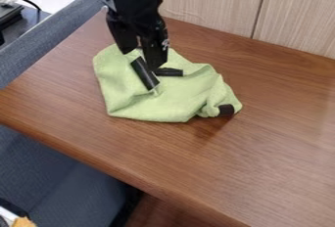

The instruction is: Moved the cloth to the top edge of the table

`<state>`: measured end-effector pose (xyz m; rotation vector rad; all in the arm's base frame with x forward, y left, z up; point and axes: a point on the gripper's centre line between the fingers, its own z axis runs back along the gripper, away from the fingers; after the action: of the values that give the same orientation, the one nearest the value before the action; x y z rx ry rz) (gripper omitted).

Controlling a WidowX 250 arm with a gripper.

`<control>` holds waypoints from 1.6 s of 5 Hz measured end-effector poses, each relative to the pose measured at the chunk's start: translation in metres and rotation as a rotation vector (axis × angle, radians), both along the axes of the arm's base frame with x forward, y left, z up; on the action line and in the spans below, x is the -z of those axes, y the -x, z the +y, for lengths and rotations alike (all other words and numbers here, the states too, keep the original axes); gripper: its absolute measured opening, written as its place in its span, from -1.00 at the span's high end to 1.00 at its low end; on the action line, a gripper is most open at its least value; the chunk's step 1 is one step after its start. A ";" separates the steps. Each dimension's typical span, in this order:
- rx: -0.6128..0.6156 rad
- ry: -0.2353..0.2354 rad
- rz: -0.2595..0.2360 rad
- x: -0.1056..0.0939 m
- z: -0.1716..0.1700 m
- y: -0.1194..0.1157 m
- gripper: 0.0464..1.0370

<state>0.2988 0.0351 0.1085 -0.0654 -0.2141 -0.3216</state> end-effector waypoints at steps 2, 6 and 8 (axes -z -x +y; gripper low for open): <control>-0.078 -0.053 0.008 0.036 0.021 -0.013 -0.93; -0.088 -0.071 0.091 0.094 0.027 -0.021 -0.93; -0.091 -0.003 0.048 0.093 0.007 -0.055 -0.93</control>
<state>0.3541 0.0420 0.0153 -0.0605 -0.1682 -0.2295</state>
